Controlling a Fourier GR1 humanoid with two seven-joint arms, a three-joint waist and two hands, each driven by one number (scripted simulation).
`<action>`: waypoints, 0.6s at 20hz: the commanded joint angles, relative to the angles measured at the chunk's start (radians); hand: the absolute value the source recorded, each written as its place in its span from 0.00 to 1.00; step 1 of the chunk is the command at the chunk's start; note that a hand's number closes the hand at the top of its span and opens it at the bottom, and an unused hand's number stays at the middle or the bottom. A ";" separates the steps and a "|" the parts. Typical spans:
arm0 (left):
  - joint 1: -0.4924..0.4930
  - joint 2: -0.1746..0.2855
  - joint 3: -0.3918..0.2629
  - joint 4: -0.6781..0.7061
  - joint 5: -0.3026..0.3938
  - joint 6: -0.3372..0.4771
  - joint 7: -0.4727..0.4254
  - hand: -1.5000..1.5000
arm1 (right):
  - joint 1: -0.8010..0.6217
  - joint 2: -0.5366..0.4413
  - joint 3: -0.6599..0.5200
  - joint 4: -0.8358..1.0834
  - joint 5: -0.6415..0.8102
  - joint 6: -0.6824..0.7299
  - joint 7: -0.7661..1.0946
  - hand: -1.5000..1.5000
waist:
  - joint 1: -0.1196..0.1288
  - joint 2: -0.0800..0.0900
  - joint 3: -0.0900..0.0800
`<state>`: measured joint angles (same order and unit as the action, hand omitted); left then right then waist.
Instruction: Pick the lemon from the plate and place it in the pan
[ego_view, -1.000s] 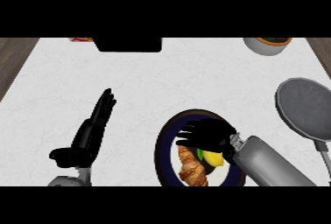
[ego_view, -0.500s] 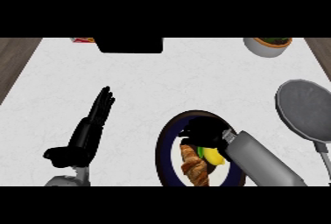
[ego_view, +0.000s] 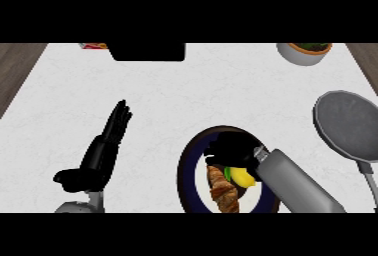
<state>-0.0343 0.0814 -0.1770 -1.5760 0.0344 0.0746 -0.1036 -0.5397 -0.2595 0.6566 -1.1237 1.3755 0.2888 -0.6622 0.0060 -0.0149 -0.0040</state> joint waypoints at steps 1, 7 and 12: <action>0.093 0.015 -0.015 -0.096 -0.008 -0.008 0.019 0.50 | 0.036 -0.008 -0.061 -0.033 -0.004 -0.025 -0.023 1.00 | -0.001 0.013 0.004; 0.043 0.017 0.036 -0.010 0.007 0.000 -0.009 0.50 | 0.106 0.110 -0.360 -0.050 -0.104 -0.056 0.377 1.00 | -0.062 0.010 0.006; 0.076 0.026 0.069 -0.022 0.015 0.021 -0.005 0.50 | 0.145 0.172 -0.657 -0.087 -0.153 -0.182 0.770 1.00 | -0.132 -0.009 0.006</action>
<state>0.0233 0.1040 -0.1242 -1.5946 0.0495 0.0811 -0.1067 -0.4160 -0.1385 0.1878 -1.1901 1.2487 0.1843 -0.1558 -0.0940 -0.0162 0.0022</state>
